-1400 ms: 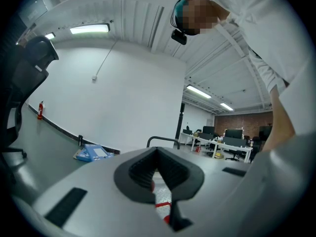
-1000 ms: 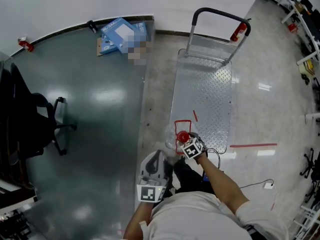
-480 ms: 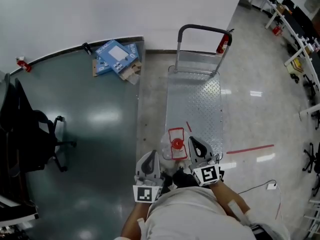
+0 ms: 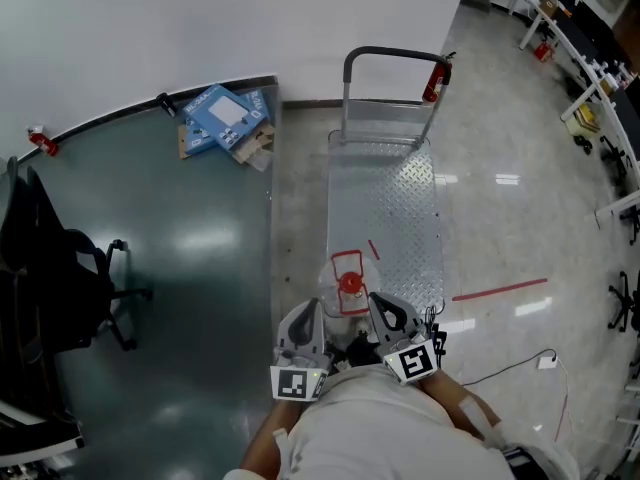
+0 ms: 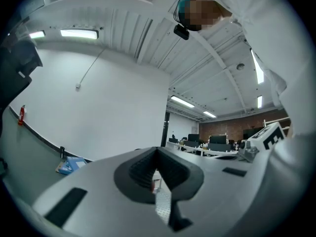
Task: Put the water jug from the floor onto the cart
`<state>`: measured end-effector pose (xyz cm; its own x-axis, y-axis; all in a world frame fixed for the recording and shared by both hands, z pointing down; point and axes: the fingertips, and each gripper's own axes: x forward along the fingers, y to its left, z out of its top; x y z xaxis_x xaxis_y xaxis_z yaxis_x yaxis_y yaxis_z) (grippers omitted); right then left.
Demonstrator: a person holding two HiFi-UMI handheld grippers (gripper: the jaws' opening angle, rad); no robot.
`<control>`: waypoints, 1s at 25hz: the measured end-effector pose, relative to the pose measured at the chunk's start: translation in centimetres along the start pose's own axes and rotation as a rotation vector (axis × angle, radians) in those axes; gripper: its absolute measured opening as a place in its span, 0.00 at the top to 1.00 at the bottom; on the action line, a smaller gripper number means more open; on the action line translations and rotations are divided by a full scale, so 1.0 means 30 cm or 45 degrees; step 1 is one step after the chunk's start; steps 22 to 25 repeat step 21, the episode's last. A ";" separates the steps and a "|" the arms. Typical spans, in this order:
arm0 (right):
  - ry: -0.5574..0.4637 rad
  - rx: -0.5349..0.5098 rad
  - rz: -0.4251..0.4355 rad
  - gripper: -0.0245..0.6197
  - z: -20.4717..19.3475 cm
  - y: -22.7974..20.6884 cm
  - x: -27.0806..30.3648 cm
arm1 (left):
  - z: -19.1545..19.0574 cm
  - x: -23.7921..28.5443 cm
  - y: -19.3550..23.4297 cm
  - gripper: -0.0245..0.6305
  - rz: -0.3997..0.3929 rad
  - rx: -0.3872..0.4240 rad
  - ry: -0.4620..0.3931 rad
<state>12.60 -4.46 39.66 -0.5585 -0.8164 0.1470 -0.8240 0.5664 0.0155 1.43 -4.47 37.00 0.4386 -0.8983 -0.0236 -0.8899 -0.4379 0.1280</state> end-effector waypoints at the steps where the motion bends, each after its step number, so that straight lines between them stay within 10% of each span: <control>1: -0.011 0.000 -0.003 0.94 0.009 -0.004 -0.001 | 0.005 0.001 0.005 0.96 0.006 0.004 -0.007; 25: -0.037 -0.006 -0.010 0.94 0.031 -0.019 0.002 | 0.023 -0.004 0.011 0.96 0.005 0.013 -0.021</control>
